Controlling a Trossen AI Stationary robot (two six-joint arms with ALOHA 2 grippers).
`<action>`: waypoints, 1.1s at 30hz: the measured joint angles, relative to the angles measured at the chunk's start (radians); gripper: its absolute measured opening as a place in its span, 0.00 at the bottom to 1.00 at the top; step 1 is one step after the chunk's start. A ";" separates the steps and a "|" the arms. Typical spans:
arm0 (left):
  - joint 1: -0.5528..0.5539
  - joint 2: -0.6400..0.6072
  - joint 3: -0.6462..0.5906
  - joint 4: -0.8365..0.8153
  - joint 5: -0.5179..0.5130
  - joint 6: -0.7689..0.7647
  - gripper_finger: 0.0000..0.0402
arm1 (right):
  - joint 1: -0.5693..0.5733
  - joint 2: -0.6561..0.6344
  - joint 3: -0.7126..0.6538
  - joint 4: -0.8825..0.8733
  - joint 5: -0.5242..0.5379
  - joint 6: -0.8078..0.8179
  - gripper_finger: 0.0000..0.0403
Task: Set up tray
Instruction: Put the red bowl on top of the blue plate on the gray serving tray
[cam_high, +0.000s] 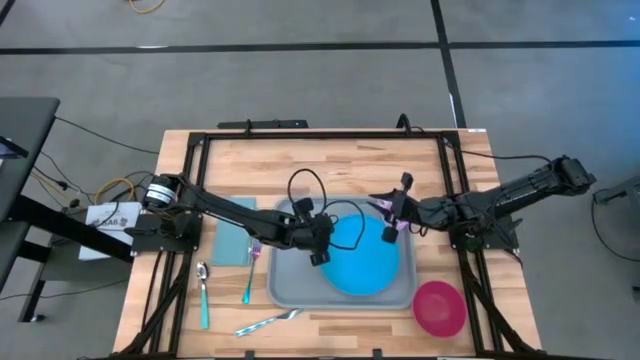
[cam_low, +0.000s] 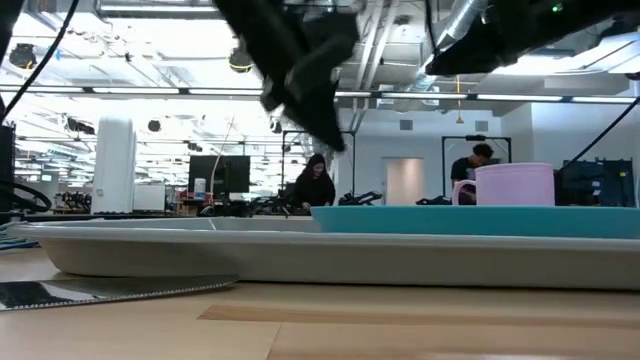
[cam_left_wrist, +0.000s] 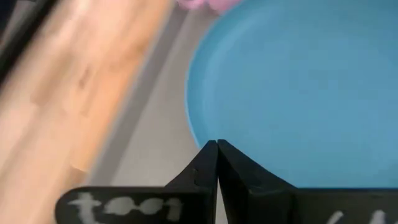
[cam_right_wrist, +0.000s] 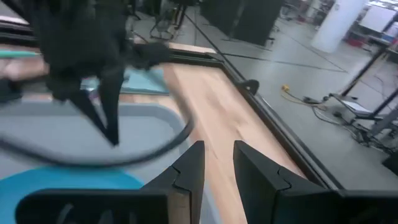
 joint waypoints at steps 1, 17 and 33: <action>-0.003 -0.001 0.033 -0.042 -0.010 0.001 0.00 | 0.014 0.000 0.000 -0.001 0.001 0.000 0.20; -0.003 -0.001 0.312 -0.532 -0.213 0.184 0.12 | 0.286 0.052 0.357 -0.776 -0.110 0.366 0.35; 0.036 -0.001 0.312 -0.524 -0.259 0.255 0.34 | 0.449 0.297 0.512 -1.396 -0.542 1.180 0.54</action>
